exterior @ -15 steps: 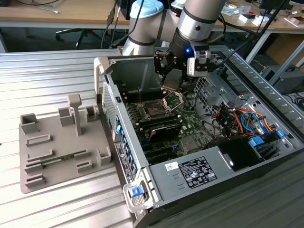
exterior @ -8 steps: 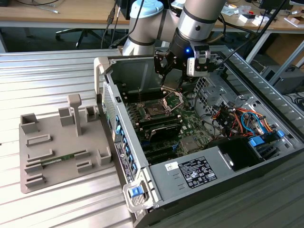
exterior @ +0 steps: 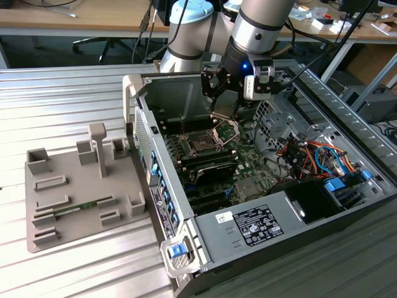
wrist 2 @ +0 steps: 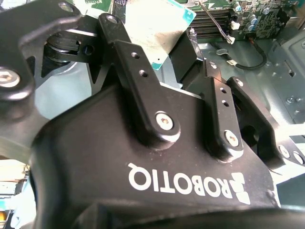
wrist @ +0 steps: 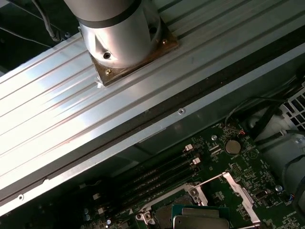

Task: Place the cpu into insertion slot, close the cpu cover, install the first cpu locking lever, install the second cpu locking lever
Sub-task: 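Place the cpu into insertion slot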

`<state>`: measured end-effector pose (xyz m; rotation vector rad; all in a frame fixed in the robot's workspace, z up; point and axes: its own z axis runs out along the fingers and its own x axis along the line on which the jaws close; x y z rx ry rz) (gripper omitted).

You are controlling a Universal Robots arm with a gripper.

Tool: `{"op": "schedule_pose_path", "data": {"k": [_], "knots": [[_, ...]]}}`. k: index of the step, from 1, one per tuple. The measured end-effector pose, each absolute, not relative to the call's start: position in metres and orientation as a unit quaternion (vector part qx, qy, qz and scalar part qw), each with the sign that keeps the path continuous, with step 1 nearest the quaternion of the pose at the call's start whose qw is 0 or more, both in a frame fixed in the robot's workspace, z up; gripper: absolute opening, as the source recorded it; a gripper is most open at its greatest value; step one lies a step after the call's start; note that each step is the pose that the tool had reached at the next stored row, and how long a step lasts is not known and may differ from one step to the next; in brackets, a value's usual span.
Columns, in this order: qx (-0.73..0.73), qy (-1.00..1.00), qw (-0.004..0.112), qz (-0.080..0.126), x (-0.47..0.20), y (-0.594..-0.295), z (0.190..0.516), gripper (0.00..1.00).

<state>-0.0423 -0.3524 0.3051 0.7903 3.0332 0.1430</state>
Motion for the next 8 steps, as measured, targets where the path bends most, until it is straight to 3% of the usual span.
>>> {"op": "schedule_pose_path", "data": {"k": [8], "knots": [[0.254, 0.966, 0.002, 0.046, -0.0423, -0.3524, 0.3050, 0.54]]}}
